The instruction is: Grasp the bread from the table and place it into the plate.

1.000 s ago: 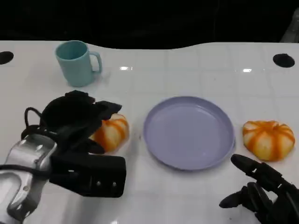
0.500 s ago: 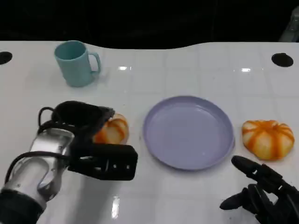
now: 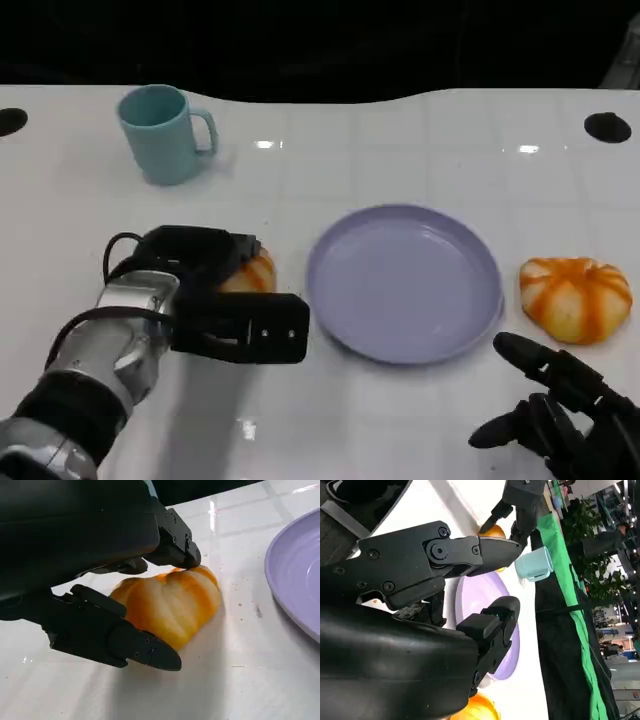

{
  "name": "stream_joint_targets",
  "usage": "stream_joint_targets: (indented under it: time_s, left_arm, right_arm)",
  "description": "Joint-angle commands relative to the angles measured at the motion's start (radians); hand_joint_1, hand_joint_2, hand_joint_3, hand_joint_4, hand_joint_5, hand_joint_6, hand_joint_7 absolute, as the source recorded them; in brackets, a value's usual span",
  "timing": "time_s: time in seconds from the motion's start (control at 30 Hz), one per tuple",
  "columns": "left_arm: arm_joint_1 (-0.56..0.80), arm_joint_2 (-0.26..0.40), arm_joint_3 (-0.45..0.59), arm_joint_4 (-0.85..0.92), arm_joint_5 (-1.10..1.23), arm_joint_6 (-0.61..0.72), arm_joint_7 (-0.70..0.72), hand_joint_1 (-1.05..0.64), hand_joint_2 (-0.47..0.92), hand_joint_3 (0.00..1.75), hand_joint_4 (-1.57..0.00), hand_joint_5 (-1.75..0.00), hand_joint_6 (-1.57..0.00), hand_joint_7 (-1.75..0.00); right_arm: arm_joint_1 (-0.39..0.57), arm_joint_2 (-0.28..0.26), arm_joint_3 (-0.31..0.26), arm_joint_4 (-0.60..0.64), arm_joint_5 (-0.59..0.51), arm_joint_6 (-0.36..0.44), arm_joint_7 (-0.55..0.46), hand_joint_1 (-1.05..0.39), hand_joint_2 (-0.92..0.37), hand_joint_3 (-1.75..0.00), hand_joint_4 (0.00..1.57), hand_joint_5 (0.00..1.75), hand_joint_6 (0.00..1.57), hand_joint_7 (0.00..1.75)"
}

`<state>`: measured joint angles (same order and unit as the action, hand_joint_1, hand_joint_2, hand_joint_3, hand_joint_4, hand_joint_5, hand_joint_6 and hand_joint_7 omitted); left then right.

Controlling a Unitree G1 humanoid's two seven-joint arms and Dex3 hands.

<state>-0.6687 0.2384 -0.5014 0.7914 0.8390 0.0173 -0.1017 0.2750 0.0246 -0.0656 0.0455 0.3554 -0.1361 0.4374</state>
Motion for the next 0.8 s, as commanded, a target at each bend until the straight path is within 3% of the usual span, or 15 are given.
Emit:
stream_joint_targets:
  time_s: [0.03, 0.27, 0.3, 0.33, 0.4, 0.43, 0.47, 0.57, 0.63, 0.8]
  left_arm:
    - [-0.086, -0.05, -0.004, 0.208, -0.048, -0.032, 0.052, -0.51, 0.82, 0.0, -0.28, -0.05, -0.37, -0.01]
    - [-0.123, -0.064, -0.009, 0.31, -0.082, -0.071, 0.122, -0.5, 0.82, 0.0, -0.29, -0.04, -0.38, -0.01]
    - [-0.126, -0.066, -0.002, 0.331, -0.092, -0.079, 0.151, -0.41, 0.86, 0.01, -0.67, -0.51, -0.81, -0.12]
    - [-0.129, -0.069, 0.002, 0.349, -0.1, -0.086, 0.172, -0.38, 0.88, 0.01, -0.73, -0.8, -0.99, -0.11]
    - [-0.13, -0.071, 0.001, 0.372, -0.107, -0.099, 0.223, -0.35, 0.91, 0.05, -0.78, -1.12, -1.15, -0.1]
    - [-0.129, -0.072, 0.0, 0.38, -0.108, -0.101, 0.256, -0.34, 0.91, 0.15, -0.73, -1.37, -1.11, -0.26]
    - [-0.129, -0.073, -0.002, 0.388, -0.11, -0.103, 0.279, -0.33, 0.92, 0.19, -0.69, -1.52, -0.97, -0.51]
    - [-0.128, -0.074, -0.002, 0.394, -0.116, -0.112, 0.335, -0.27, 0.92, 0.24, -0.68, -1.72, -0.68, -1.24]
    - [-0.128, -0.074, -0.004, 0.399, -0.117, -0.118, 0.349, -0.26, 0.92, 0.25, -0.69, -1.74, -0.63, -1.38]
    - [-0.131, -0.075, -0.007, 0.407, -0.119, -0.122, 0.356, -0.26, 0.92, 0.25, -0.7, -1.75, -0.61, -1.44]
  right_arm:
    - [0.009, -0.013, -0.003, -0.021, 0.009, 0.01, 0.0, -0.76, -0.92, -0.35, 0.69, 1.11, 0.95, 0.26]
    - [0.009, -0.012, -0.004, -0.021, 0.007, 0.009, -0.002, -0.75, -0.92, -0.34, 0.69, 1.12, 0.95, 0.26]
    - [0.009, -0.011, -0.005, -0.019, 0.006, 0.007, -0.003, -0.75, -0.92, -0.34, 0.69, 1.12, 0.96, 0.26]
    - [0.009, -0.01, -0.005, -0.018, 0.005, 0.005, -0.004, -0.76, -0.92, -0.34, 0.69, 1.12, 0.96, 0.26]
    - [0.009, -0.009, -0.005, -0.018, 0.005, 0.003, -0.004, -0.76, -0.92, -0.34, 0.69, 1.12, 0.96, 0.26]
    - [0.01, -0.01, -0.005, -0.02, 0.005, 0.005, -0.004, -0.76, -0.92, -0.34, 0.69, 1.12, 0.96, 0.26]
    - [0.011, -0.01, -0.005, -0.021, 0.006, 0.007, -0.004, -0.76, -0.92, -0.34, 0.69, 1.11, 0.96, 0.26]
    - [0.01, -0.012, -0.007, -0.02, 0.01, 0.01, -0.001, -0.75, -0.92, -0.34, 0.69, 1.11, 0.96, 0.26]
    - [0.01, -0.012, -0.007, -0.02, 0.01, 0.011, 0.0, -0.75, -0.92, -0.34, 0.69, 1.12, 0.96, 0.27]
    - [0.01, -0.012, -0.007, -0.02, 0.01, 0.011, 0.0, -0.75, -0.92, -0.34, 0.69, 1.12, 0.96, 0.27]
